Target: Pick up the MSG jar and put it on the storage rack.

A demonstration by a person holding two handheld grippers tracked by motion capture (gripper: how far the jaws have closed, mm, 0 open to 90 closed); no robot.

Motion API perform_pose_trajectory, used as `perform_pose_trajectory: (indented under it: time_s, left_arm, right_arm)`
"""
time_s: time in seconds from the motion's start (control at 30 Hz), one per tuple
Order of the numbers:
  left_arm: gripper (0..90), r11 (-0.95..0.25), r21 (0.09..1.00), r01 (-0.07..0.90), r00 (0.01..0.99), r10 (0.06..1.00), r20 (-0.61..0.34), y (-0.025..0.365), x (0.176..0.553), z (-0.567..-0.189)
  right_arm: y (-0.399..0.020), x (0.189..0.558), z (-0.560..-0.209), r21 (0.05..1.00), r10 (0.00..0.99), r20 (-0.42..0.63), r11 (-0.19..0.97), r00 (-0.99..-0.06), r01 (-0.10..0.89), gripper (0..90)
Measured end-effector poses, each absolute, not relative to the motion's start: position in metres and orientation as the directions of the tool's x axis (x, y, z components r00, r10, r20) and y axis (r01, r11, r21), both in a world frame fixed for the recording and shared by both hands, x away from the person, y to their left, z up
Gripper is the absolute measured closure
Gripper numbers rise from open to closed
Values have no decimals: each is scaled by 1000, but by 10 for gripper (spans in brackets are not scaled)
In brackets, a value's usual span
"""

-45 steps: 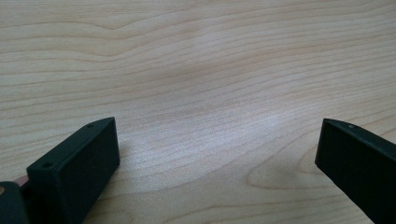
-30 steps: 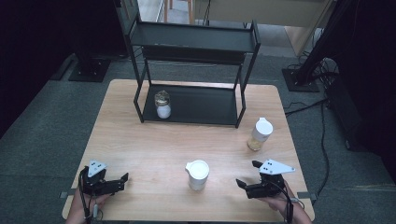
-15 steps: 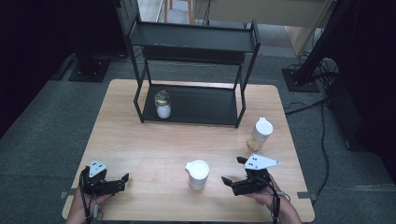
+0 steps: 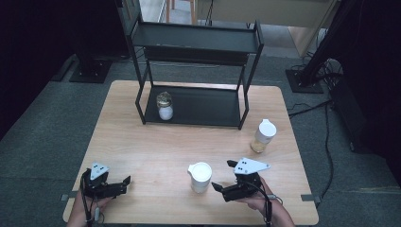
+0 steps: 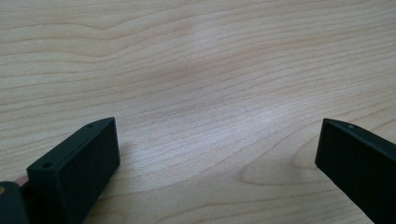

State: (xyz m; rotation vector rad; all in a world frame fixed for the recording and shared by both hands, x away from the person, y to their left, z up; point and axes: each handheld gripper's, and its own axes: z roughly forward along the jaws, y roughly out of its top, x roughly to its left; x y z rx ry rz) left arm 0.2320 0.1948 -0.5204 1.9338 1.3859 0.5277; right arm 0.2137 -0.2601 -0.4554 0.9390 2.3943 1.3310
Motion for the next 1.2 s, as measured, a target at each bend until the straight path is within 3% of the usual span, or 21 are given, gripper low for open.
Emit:
perform_pose_trajectory:
  time_s: [1.2]
  left_arm:
    - [0,-203,731,652,361,930,-64,194,232,-520]
  right_arm:
    - [-205,218,-460,796,608,100,426,-788,430,95]
